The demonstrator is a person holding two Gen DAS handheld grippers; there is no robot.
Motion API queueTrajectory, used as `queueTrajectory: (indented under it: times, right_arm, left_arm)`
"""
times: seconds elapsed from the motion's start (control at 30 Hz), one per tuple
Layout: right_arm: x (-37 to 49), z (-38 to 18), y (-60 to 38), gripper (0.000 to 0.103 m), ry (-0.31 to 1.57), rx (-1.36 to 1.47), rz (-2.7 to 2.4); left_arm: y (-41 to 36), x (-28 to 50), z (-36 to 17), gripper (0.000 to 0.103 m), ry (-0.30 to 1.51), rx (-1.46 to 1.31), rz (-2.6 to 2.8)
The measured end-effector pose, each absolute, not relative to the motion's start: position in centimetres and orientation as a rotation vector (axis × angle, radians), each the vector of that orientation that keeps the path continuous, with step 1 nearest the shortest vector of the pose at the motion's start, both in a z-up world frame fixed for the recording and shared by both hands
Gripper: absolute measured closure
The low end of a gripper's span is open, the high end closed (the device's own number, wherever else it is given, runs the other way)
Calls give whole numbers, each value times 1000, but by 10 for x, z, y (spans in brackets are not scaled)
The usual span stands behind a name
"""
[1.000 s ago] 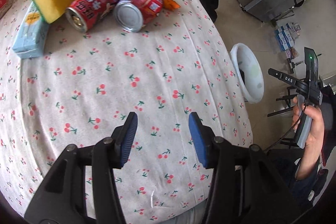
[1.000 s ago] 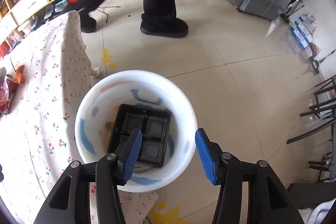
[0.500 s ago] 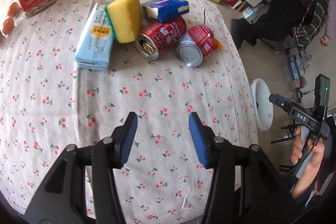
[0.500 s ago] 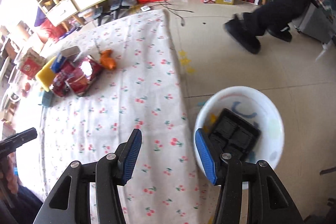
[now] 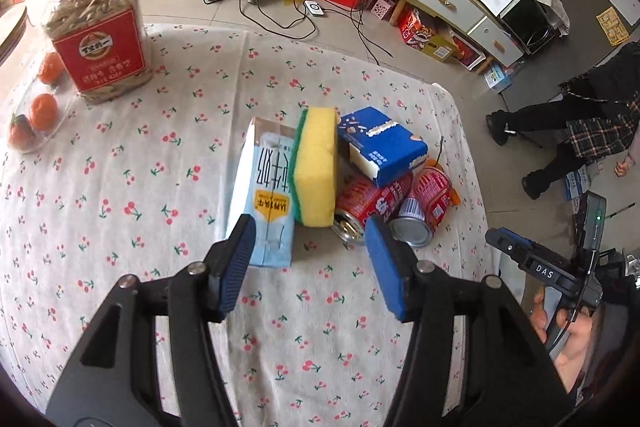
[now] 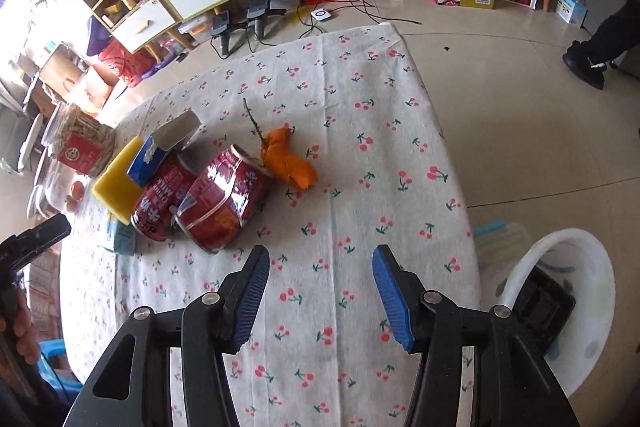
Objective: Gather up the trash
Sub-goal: 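Grasp the yellow-green sponge with the left tool while the right tool grasps the orange object, then carry the sponge and orange object to the white bucket and release both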
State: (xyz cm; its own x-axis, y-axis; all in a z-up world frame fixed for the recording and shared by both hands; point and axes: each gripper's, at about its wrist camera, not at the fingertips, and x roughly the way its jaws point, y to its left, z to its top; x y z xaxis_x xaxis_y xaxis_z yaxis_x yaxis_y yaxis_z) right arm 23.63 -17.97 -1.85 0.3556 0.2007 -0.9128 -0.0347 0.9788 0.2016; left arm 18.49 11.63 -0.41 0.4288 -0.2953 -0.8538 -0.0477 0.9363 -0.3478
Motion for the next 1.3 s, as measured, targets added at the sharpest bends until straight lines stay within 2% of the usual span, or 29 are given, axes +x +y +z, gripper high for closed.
queueTrajectory:
  times: [0.53, 0.6, 0.67, 0.7, 0.73, 0.83, 1.3]
  right_arm:
    - [313, -50, -154, 50, 1167, 210, 182]
    - [318, -60, -148, 57, 1187, 188, 182]
    - [320, -68, -146, 65, 1204, 190, 207]
    - [320, -68, -146, 74, 1205, 200, 221]
    - [320, -67, -145, 80, 1208, 206, 229]
    - [318, -58, -142, 89, 1204, 181, 224]
    - [305, -33, -170, 92, 1173, 246, 213]
  left_arm:
    - [98, 230, -26, 45, 1171, -255, -160]
    - [98, 231, -30, 48, 1177, -250, -168]
    - [99, 233, -33, 62, 1184, -246, -167]
    - [99, 234, -35, 69, 1192, -254, -174]
    - [100, 235, -36, 69, 1190, -266, -177]
    - [99, 234, -34, 72, 1181, -267, -178]
    - [112, 215, 7, 73, 1086, -376, -217]
